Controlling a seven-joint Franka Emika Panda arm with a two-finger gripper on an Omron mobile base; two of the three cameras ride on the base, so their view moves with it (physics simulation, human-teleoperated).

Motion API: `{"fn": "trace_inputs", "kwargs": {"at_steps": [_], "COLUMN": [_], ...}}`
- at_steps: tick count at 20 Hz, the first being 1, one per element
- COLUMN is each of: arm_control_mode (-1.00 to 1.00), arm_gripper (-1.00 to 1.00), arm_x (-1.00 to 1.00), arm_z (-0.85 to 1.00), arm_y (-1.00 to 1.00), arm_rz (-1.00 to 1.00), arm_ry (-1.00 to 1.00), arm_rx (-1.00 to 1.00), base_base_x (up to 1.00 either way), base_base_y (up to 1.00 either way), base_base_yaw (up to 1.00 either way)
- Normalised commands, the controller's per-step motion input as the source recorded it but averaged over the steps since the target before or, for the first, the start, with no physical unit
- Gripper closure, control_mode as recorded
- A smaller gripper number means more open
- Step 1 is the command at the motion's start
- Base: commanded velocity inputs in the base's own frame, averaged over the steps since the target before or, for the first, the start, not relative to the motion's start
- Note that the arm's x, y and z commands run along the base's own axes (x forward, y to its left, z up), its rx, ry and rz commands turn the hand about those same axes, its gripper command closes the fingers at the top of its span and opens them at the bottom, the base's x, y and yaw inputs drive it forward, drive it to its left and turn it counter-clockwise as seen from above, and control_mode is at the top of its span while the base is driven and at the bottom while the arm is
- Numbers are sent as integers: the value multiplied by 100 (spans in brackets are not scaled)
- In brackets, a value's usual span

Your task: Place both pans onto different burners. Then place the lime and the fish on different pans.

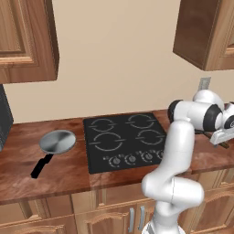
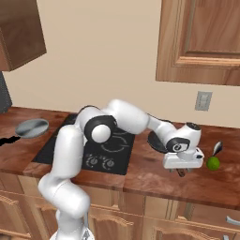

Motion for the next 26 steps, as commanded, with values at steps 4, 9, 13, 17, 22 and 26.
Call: {"fn": "trace_inputs", "kwargs": {"at_steps": [4, 9, 13, 17, 22, 26], "arm_control_mode": [-100, -100, -100, -100, -100, -100], "arm_gripper": [100, 100, 100, 100, 100, 100], "arm_x": [0, -5, -6, -10, -11, 0], "arm_z": [0, 0, 0, 4, 19, 45], "arm_y": [0, 0, 16, 41, 46, 27], "arm_rz": [0, 0, 4, 7, 5, 4], "arm_ry": [0, -4, -9, -8, -5, -2], "arm_rx": [0, 0, -2, -3, -2, -1], "base_base_x": [0, 0, 0, 0, 0, 0], "base_base_y": [0, 0, 0, 0, 0, 0], "base_base_yaw": [0, 0, 0, 0, 0, 0]}}
